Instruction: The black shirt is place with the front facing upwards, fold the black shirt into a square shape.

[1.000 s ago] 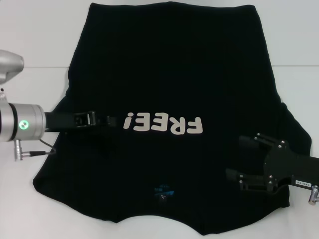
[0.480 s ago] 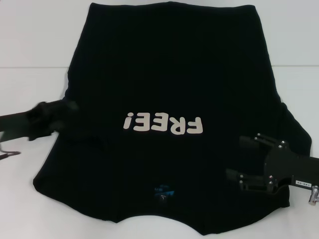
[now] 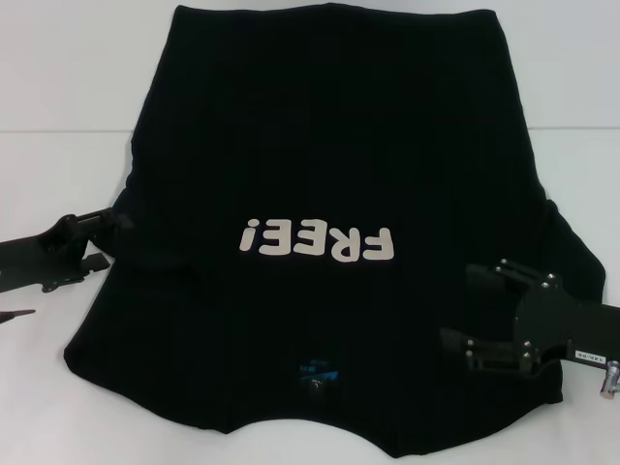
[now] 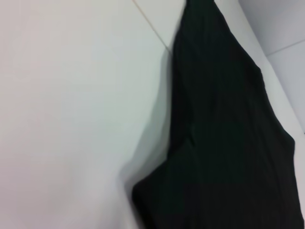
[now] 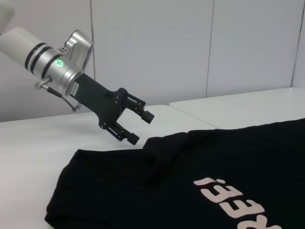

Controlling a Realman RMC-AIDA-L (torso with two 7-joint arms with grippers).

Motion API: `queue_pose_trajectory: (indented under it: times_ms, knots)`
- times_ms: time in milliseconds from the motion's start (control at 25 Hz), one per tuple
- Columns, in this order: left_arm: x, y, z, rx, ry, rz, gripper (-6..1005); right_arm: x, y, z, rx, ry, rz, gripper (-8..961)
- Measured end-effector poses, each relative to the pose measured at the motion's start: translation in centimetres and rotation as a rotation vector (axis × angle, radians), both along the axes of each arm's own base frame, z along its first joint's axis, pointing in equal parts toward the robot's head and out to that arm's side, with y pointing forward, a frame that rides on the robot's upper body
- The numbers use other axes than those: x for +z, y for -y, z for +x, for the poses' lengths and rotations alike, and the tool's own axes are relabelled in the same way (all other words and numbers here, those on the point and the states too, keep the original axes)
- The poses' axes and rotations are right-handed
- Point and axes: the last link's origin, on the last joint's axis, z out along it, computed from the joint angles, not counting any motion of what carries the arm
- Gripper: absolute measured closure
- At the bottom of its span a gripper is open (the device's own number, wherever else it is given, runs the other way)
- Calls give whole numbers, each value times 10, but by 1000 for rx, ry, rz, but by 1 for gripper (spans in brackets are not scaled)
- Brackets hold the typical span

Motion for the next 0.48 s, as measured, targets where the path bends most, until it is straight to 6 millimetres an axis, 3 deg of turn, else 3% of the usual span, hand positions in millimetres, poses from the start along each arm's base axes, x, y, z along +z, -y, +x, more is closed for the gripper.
queue_pose_trajectory:
  times_ms: [480]
  knots:
    - [-9, -11, -2, 52, -32, 40, 191, 0, 2, 2, -7, 1, 1, 10]
